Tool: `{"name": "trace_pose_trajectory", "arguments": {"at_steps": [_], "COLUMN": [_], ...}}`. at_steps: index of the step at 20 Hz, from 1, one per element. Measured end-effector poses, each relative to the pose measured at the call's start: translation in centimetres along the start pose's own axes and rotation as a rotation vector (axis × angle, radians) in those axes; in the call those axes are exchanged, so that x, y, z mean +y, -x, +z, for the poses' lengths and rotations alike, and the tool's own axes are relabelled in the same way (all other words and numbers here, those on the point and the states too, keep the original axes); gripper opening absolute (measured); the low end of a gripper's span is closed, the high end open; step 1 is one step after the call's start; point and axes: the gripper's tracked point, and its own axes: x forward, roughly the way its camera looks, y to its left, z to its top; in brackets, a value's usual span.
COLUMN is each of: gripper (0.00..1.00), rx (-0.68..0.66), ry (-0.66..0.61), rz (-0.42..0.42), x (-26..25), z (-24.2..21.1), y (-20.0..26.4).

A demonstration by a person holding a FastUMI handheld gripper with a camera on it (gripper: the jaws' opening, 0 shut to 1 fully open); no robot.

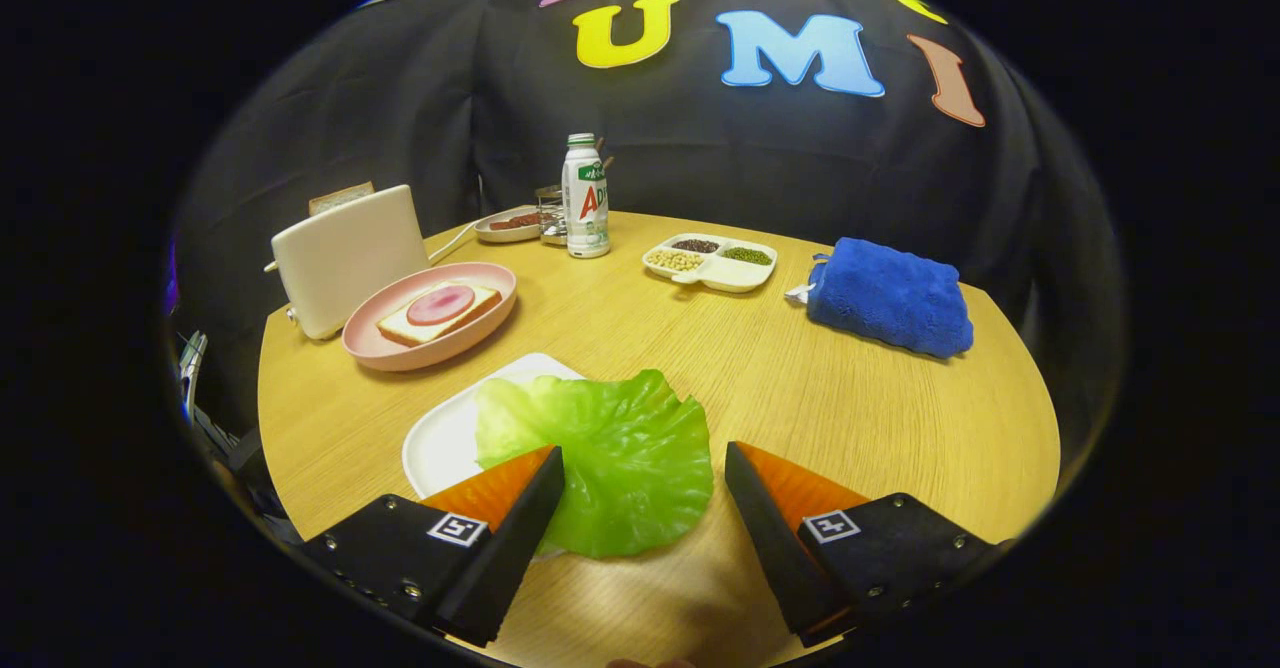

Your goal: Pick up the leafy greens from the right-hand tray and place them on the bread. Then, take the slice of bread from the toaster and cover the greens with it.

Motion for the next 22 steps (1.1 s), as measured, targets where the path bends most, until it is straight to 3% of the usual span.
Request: {"name": "trace_pose_trajectory", "arguments": {"at_steps": [3,7,10,11,19,22], "gripper": [0.99,0.14,0.09,0.00,0.00,0.00], "rx": [0.019,0.021,-0.037,-0.083,-0.202,-0.224], "ry": [0.015,0.012,-0.007,-0.036,-0.222,-0.221], "rz": [0.004,0.001,-0.005,-0.006,0.202,0.211], "x": [0.3,0.4,0.0,-0.1,3.7,3.8], "z": [0.0,0.2,1.4,2.3,6.2,7.9], "y": [-0.3,0.1,0.3,0.4,4.1,5.1]}}
